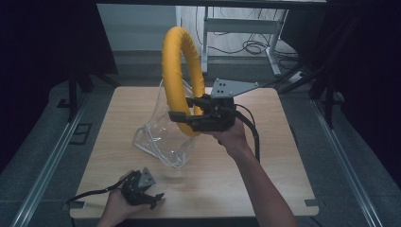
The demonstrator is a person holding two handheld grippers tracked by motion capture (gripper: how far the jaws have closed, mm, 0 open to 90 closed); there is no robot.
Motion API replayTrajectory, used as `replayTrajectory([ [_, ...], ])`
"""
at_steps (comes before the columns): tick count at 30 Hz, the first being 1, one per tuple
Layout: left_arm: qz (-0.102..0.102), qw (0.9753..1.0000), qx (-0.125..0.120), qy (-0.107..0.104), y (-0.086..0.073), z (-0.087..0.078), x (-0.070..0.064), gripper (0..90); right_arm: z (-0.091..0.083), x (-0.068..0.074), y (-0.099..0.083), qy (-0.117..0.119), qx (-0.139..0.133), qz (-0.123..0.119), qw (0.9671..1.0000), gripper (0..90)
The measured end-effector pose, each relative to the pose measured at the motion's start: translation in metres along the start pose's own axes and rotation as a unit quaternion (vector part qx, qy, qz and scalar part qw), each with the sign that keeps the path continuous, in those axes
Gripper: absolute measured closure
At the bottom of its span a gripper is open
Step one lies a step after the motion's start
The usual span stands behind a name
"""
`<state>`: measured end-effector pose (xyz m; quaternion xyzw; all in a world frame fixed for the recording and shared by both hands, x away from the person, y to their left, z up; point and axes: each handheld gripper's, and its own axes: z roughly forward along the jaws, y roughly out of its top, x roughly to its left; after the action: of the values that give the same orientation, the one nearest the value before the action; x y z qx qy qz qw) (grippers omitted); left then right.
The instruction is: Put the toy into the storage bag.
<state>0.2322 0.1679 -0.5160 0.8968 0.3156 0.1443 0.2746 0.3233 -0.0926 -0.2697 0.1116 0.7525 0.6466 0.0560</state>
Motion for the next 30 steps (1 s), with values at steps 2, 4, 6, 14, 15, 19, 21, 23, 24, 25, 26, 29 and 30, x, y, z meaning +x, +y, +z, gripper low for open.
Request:
replayTrajectory([
  [2, 0.0, 1.0, 0.0, 0.0, 0.0, 0.0, 0.0, 16.8, 0.003, -0.001, 0.0, 0.001, 0.0, 0.001, 1.0, 49.5],
  [4, 0.001, 1.0, 0.0, 0.0, 0.0, 0.0, 0.0, 16.7, 0.007, -0.002, -0.001, 0.004, -0.002, 0.005, 1.0, 49.6],
  [6, 0.0, 1.0, -0.001, -0.001, 0.0, -0.001, 0.0, 16.7, 0.01, -0.002, -0.001, 0.005, -0.002, 0.007, 1.0, 49.6],
  [14, 0.0, 1.0, 0.0, -0.001, 0.0, -0.001, 0.0, 16.7, 0.023, -0.001, -0.003, 0.02, -0.004, 0.008, 0.9998, 49.5],
  [15, 0.0, 1.0, 0.0, -0.001, 0.0, -0.001, 0.0, 16.7, 0.024, -0.001, -0.003, 0.021, -0.005, 0.007, 0.9997, 49.5],
  [19, 0.001, 1.0, 0.0, -0.001, 0.0, -0.001, 0.0, 16.7, 0.032, 0.001, -0.004, 0.025, 0.0, 0.009, 0.9996, 49.5],
  [21, 0.002, 1.0, 0.0, -0.001, 0.0, -0.001, 0.0, 16.7, 0.036, 0.002, -0.005, 0.029, 0.004, 0.007, 0.9995, 49.5],
  [23, 0.002, 1.0, 0.0, -0.001, 0.0, -0.001, 0.0, 16.7, 0.039, 0.003, -0.006, 0.033, 0.004, 0.009, 0.9994, 49.5],
  [24, 0.002, 1.0, 0.0, -0.001, 0.0, -0.001, 0.0, 16.7, 0.04, 0.003, -0.007, 0.036, 0.005, 0.009, 0.9993, 49.5],
  [25, 0.002, 1.0, -0.001, 0.0, 0.0, -0.001, 0.0, 16.7, 0.041, 0.004, -0.007, 0.037, 0.005, 0.01, 0.9993, 49.5],
  [26, 0.002, 1.0, -0.001, 0.0, 0.0, -0.001, 0.0, 16.7, 0.042, 0.004, -0.007, 0.038, 0.004, 0.01, 0.9992, 49.5],
  [29, 0.002, 1.0, 0.0, 0.0, 0.0, -0.001, 0.0, 16.7, 0.045, 0.004, -0.008, 0.04, 0.005, 0.012, 0.9991, 49.5],
  [30, 0.002, 1.0, 0.0, 0.0, 0.0, -0.001, 0.001, 16.7, 0.046, 0.004, -0.008, 0.04, 0.005, 0.012, 0.9991, 49.5],
])
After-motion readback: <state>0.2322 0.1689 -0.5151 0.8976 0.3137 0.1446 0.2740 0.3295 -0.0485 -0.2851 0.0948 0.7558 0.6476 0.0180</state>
